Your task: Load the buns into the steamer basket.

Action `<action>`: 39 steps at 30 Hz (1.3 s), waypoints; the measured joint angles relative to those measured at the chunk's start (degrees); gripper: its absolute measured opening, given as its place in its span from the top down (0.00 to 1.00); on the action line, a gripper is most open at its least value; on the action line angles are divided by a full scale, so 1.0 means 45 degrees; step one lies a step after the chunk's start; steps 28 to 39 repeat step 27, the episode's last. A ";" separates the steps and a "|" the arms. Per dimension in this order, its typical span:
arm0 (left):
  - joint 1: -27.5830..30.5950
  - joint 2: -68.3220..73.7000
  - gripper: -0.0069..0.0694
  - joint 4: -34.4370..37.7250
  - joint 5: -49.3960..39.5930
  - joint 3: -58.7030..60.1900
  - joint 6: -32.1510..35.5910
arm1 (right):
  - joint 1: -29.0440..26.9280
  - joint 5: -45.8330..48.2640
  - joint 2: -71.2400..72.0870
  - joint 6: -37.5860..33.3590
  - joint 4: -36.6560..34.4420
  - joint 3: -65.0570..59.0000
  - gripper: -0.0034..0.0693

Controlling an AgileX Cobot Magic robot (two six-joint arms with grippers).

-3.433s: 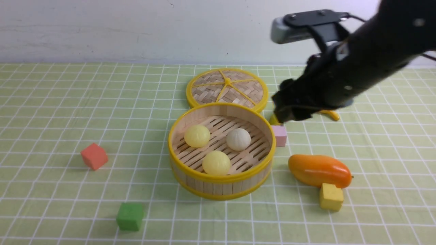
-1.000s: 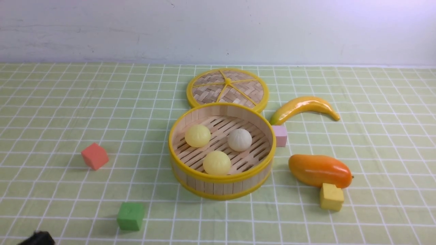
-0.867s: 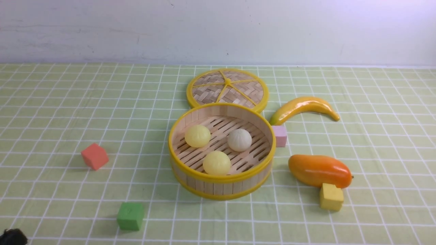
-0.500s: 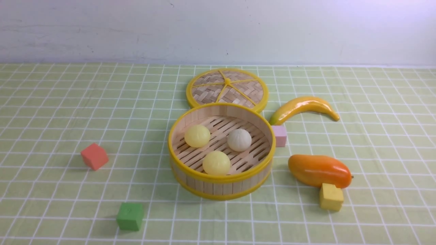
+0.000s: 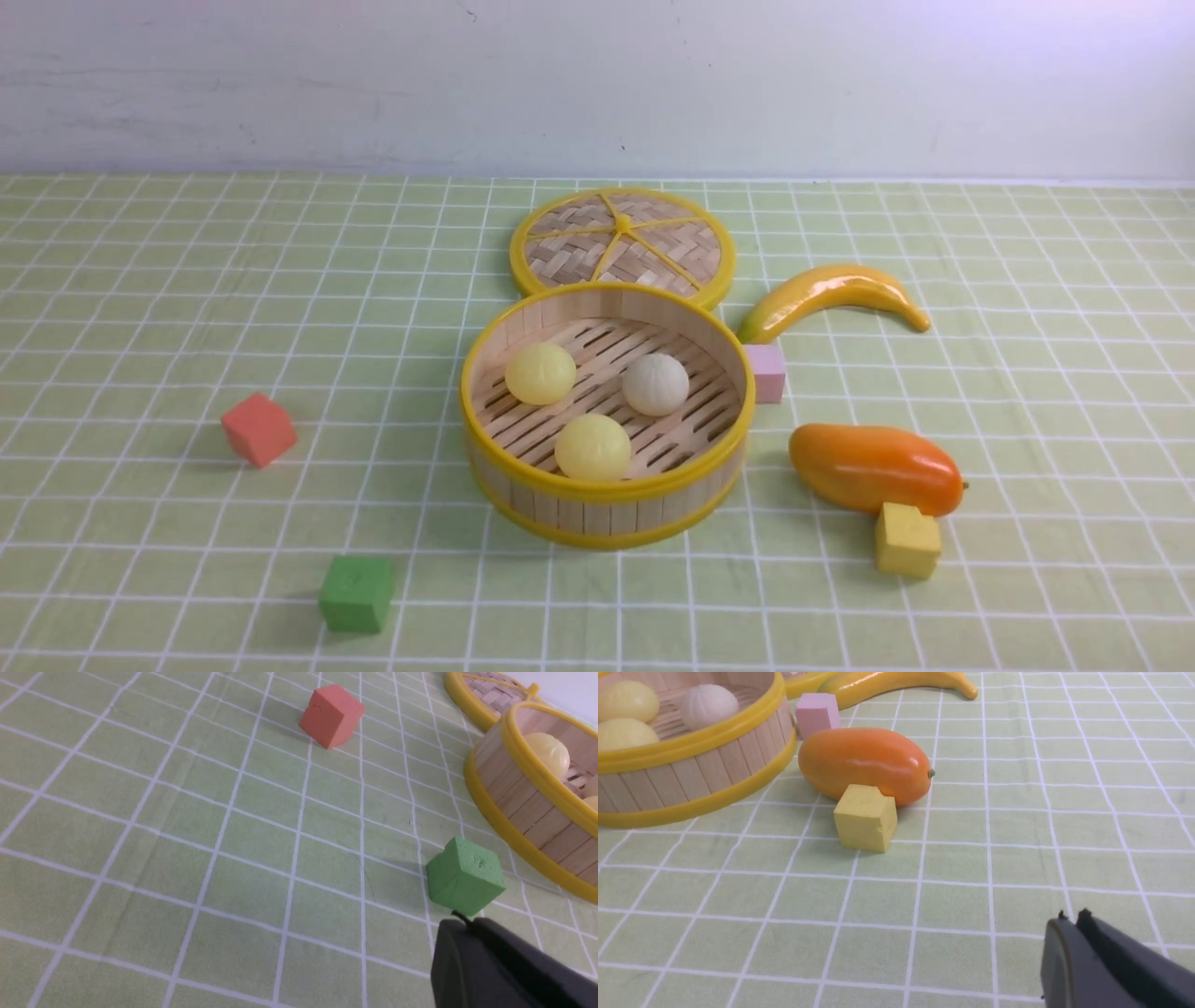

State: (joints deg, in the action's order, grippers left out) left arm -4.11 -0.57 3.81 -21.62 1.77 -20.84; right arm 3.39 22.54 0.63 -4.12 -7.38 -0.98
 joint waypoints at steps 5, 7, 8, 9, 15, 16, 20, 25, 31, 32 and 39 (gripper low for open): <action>0.0000 0.0000 0.93 0.0000 0.0000 0.0000 0.0000 | 0.0000 0.0000 0.0000 0.0000 0.0000 0.0000 0.91; 0.0000 0.0000 0.93 0.0000 0.0000 0.0000 0.0000 | 0.0000 0.0000 0.0000 0.0000 0.0000 0.0000 0.91; 0.0000 0.0000 0.93 0.0000 0.0000 0.0000 0.0000 | 0.0000 0.0000 0.0000 0.0000 0.0000 0.0000 0.91; 0.0000 0.0000 0.93 0.0000 0.0000 0.0000 0.0000 | 0.0000 0.0000 0.0000 0.0000 0.0000 0.0000 0.91; 0.0000 0.0000 0.93 0.0000 0.0000 0.0000 -0.0010 | 0.0000 0.0000 0.0000 -0.0022 0.0000 0.0000 0.91; 0.0000 0.0000 0.93 0.0000 0.0000 0.0000 -0.0010 | 0.0000 0.0000 0.0000 -0.0022 0.0000 0.0000 0.91; 0.0000 0.0000 0.92 0.0000 0.0000 0.0000 -0.0010 | 0.0000 0.0000 0.0000 -0.0022 0.0000 0.0000 0.91; 0.0000 0.0000 0.92 0.0000 0.0000 0.0000 -0.0010 | 0.0000 0.0000 0.0000 -0.0027 0.0000 0.0000 0.90; 0.0000 0.0000 0.92 0.0000 0.0000 0.0000 -0.0010 | 0.0000 0.0000 0.0000 -0.0027 0.0000 0.0000 0.89; 0.0000 0.0000 0.92 0.0000 0.0000 0.0000 -0.0010 | 0.0000 0.0000 0.0000 -0.0027 0.0000 0.0000 0.89; 0.0000 0.0000 0.92 0.0000 0.0000 0.0000 -0.0010 | 0.0000 0.0000 0.0000 -0.0027 0.0000 0.0000 0.89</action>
